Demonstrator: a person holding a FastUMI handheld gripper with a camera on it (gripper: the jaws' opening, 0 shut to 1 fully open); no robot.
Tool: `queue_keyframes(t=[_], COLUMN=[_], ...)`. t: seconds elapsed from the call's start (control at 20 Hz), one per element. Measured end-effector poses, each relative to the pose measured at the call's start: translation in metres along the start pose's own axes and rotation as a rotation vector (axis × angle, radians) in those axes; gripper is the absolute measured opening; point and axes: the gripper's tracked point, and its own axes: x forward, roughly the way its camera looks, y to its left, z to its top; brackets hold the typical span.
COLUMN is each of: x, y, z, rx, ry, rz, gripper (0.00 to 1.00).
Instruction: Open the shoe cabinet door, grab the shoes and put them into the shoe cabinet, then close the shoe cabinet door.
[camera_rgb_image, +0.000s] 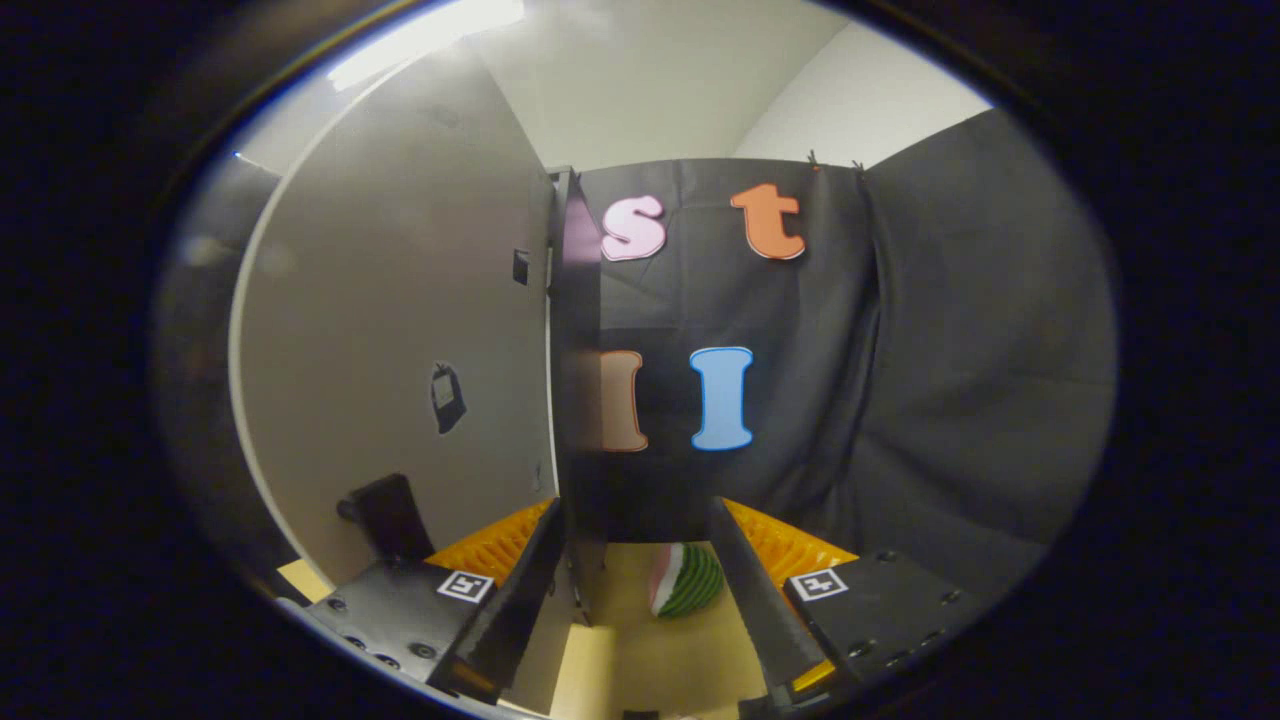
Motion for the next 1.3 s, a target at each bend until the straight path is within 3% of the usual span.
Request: queue_keyframes(t=[0.6,0.8,1.3], x=[0.014,0.014,0.019], y=[0.016,0.043,0.139], z=[0.006,0.004,-0.001], rx=[-0.044,-0.045,-0.017], ry=[-0.023,-0.013,-0.018], rz=[-0.02,0.004,-0.055], gripper=[0.89,0.89,0.89])
